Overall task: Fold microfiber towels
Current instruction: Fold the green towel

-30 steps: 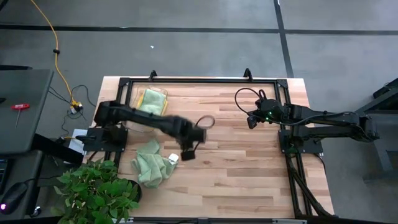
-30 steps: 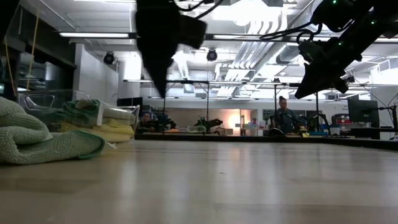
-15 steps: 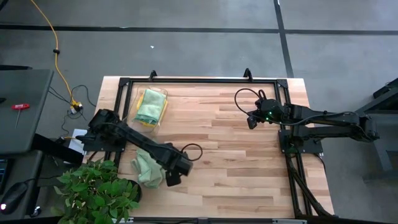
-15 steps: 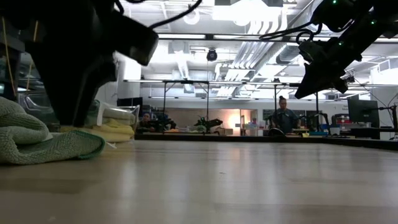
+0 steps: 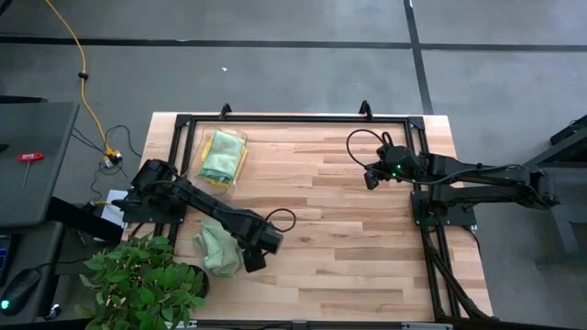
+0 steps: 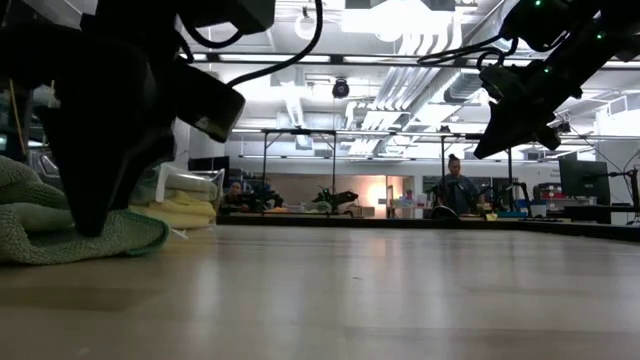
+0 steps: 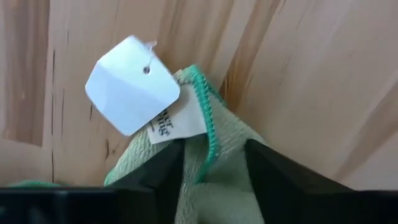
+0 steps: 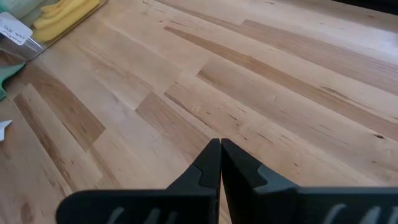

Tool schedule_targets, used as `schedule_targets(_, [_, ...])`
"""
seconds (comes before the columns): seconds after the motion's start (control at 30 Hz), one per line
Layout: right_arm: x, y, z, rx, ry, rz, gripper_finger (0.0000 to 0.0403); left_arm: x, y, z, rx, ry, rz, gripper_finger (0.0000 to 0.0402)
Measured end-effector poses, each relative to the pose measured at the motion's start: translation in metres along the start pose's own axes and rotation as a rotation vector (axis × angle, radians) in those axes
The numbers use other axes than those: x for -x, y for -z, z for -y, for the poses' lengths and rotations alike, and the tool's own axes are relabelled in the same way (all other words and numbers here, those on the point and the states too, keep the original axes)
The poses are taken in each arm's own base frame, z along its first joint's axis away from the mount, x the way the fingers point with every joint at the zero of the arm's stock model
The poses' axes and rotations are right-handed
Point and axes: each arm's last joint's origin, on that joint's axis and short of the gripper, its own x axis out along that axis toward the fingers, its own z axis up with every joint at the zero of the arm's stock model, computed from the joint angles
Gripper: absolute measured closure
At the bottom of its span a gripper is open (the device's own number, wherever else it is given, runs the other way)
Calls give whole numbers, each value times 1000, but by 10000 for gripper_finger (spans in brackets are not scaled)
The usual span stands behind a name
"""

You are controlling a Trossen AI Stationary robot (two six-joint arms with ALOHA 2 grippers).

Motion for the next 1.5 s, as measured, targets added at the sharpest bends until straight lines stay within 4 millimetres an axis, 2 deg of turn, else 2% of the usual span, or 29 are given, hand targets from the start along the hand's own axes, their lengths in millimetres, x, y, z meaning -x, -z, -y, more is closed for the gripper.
schedule_targets(0.07, [0,0,0,-1,0,0,399,0,-3,0,-1,11,18,284])
schedule_targets(0.17, [0,0,0,-1,0,0,399,1,-14,-1,-18,60,85,374])
schedule_targets(0.2, [0,0,0,-1,0,0,399,3,-20,-2,-13,84,120,386])
schedule_targets(0.27, [0,0,0,-1,0,0,399,13,-35,-7,-18,103,185,388])
schedule_targets(0.37, [0,0,0,0,-3,-1,399,39,-62,-18,-48,97,300,398])
schedule_targets(0.5, [0,0,0,28,-12,-5,399,90,-98,-37,-109,77,478,400])
schedule_targets(0.6, [5,-1,-1,56,-48,3,399,131,-118,-52,-170,48,619,400])
schedule_targets(0.73, [16,-2,-1,93,-133,31,399,179,-129,-63,-331,-3,759,401])
schedule_targets(0.83, [29,-4,-2,94,-240,71,399,197,-125,-61,-463,-48,771,401])
schedule_targets(1.0, [48,-12,-8,93,-468,168,399,193,-119,-54,-543,-112,728,401])
schedule_targets(1.13, [56,-19,-12,66,-553,244,399,175,-118,-52,-513,-139,683,401])
schedule_targets(1.33, [52,-23,-15,98,-557,266,398,153,-116,-54,-395,-115,624,402])
schedule_targets(1.5, [39,-17,-15,102,-492,158,387,135,-113,-56,-289,-87,562,402])
